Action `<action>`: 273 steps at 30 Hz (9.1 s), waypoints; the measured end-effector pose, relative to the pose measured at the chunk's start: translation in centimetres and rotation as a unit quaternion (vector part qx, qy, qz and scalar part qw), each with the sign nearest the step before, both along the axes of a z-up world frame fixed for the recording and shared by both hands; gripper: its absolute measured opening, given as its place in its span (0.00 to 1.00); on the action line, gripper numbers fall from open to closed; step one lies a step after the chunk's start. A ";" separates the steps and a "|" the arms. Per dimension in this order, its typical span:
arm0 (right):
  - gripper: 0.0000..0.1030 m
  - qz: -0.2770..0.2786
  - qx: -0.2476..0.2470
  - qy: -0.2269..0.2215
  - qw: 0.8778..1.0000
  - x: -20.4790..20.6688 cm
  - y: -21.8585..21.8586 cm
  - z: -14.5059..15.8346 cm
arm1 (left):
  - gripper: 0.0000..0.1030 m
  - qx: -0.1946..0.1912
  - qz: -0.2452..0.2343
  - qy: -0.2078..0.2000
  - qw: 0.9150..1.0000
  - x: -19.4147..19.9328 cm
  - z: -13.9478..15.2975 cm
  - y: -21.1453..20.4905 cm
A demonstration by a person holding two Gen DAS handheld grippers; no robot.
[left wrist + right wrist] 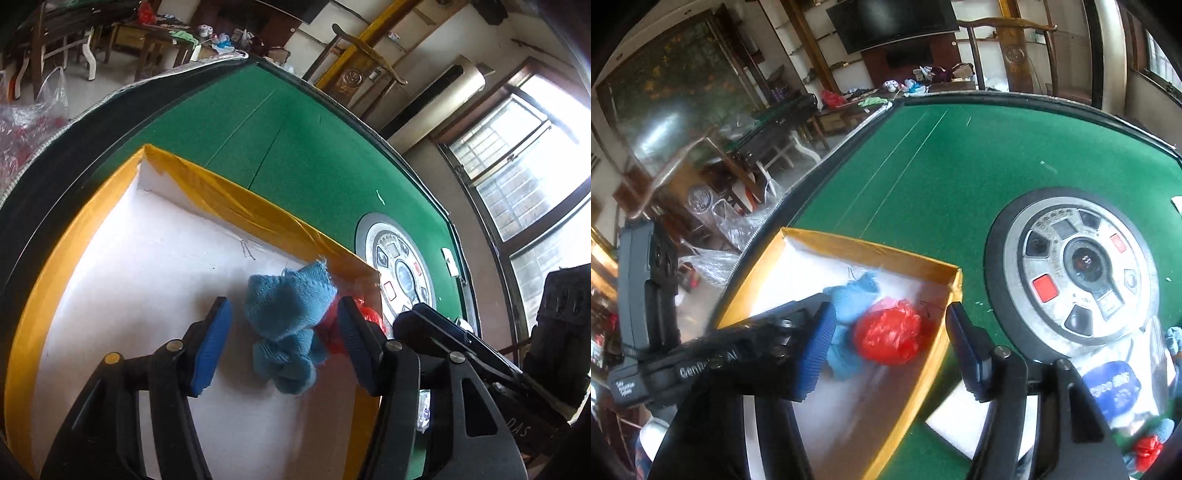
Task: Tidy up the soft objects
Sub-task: 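Carry the towel and red bag into the yellow tray and open both tools, then grasp the white foam block beside the wipes pack with the left tool, then carry the foam block toward the tray while the right tool grasps the white cloth, then lower the foam block into the tray while the right tool drops the white cloth there, then move both tools back over the pile toward the blue-patterned plastic pack, then grasp the blue-patterned pack with the left tool while the right grasps the red bag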
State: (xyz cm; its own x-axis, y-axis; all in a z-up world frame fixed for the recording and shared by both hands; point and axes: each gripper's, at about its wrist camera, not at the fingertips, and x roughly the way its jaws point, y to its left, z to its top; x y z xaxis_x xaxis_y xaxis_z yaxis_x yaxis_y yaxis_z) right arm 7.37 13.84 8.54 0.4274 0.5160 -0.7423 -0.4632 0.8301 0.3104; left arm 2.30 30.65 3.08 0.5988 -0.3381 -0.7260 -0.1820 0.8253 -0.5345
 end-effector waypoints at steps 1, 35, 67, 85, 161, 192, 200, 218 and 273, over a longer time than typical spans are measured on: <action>0.55 -0.002 0.003 -0.005 1.000 -0.2 -0.5 0.3 | 0.56 -0.004 0.002 0.000 1.000 -0.4 0.1 0.2; 0.78 -0.196 0.068 -0.103 0.973 -7.9 -29.0 -3.1 | 0.75 0.152 -0.096 0.021 0.983 0.0 0.4 -18.8; 0.78 -0.184 0.053 -0.089 0.977 -8.0 -28.3 -3.5 | 0.80 0.032 -0.101 0.041 0.994 -3.7 -0.8 -19.6; 0.78 -0.180 0.056 -0.081 0.979 -7.9 -28.4 -3.7 | 0.26 -0.033 -0.064 0.074 0.995 -3.1 -2.4 -18.7; 0.54 -0.040 0.075 0.058 0.995 0.2 3.1 0.2 | 0.66 0.062 0.121 -0.039 0.990 -9.7 0.2 5.2; 0.67 -0.050 0.115 -0.057 0.990 -7.6 -10.7 2.8 | 0.71 0.054 0.067 -0.147 0.985 -18.1 6.7 -2.6; 0.71 -0.203 0.123 -0.099 0.967 -7.3 -24.6 2.2 | 0.71 0.034 -0.042 -0.092 0.994 -14.9 4.9 -11.2; 0.71 -0.239 0.140 -0.094 0.956 -7.7 -32.7 -2.1 | 0.71 0.158 -0.081 -0.014 0.984 -5.4 0.7 -24.1; 0.72 -0.210 0.036 0.000 0.977 -6.4 -28.4 -5.7 | 0.42 0.132 -0.196 -0.124 0.964 -17.8 5.9 -16.3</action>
State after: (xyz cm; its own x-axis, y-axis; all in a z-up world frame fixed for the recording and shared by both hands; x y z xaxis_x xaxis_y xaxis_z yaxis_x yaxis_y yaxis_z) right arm 1.01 -14.56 2.88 0.6134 0.3455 -0.7102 -0.0865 0.9232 0.3745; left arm -15.47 14.31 8.96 0.6282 -0.3967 -0.6693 0.2781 0.9179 -0.2830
